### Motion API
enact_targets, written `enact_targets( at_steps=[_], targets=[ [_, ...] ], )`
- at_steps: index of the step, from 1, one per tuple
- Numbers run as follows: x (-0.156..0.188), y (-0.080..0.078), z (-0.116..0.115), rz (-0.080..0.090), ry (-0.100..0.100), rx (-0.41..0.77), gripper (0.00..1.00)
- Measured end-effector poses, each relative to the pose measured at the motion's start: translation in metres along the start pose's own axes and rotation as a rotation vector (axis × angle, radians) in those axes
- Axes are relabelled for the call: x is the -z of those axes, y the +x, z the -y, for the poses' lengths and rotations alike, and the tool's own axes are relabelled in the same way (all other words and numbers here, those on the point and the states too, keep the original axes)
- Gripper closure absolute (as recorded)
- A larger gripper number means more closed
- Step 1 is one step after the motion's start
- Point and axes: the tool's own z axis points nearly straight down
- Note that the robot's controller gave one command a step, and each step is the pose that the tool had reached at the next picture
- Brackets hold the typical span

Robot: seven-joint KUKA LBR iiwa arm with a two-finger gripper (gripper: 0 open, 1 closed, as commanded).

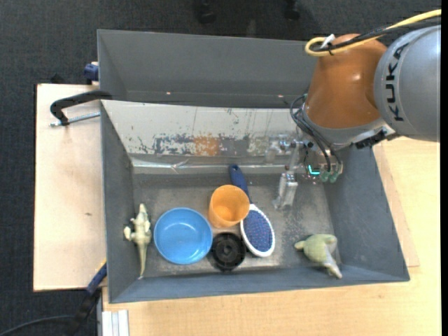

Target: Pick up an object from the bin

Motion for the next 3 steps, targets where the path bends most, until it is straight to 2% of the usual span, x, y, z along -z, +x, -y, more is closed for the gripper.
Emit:
enact_targets(
  at_steps=[1,2,3],
  targets=[
    [-0.037,0.062,0.106,0.003,0.004,0.157,0.00],
    [-0.097,0.084,0.144,0.002,0.002,0.502,0.00],
    [-0.097,0.088,0.133,0.008,0.004,0.818,0.00]
  ],
)
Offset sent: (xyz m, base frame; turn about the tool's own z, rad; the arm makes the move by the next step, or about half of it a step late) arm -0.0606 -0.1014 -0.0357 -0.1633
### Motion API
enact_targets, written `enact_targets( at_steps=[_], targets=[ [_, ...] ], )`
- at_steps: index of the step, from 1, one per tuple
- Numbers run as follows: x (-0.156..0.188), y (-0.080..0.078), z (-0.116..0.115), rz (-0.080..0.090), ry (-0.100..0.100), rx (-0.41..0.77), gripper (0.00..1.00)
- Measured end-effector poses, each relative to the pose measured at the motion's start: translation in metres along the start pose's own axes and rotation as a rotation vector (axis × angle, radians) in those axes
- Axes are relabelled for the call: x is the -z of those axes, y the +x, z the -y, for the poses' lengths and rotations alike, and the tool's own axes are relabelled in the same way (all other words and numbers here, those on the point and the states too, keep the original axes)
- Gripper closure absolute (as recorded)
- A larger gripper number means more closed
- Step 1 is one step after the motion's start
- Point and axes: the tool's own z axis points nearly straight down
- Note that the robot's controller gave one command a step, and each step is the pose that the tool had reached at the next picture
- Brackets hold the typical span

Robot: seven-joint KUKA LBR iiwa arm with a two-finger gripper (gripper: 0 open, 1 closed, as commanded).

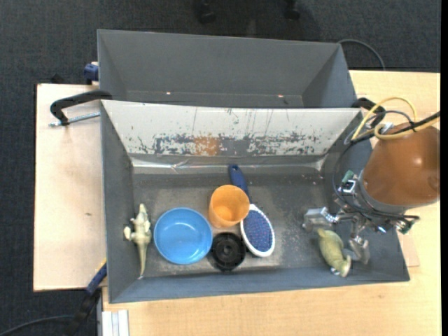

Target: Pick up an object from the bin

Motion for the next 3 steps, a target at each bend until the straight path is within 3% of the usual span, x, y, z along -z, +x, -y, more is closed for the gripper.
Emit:
enact_targets(
  at_steps=[1,2,3],
  targets=[
    [0.001,-0.001,0.000,0.002,0.001,-0.002,1.00],
    [0.121,-0.026,-0.008,0.008,0.011,0.012,1.00],
    [0.234,-0.029,0.005,0.007,0.013,0.110,1.00]
  ],
)
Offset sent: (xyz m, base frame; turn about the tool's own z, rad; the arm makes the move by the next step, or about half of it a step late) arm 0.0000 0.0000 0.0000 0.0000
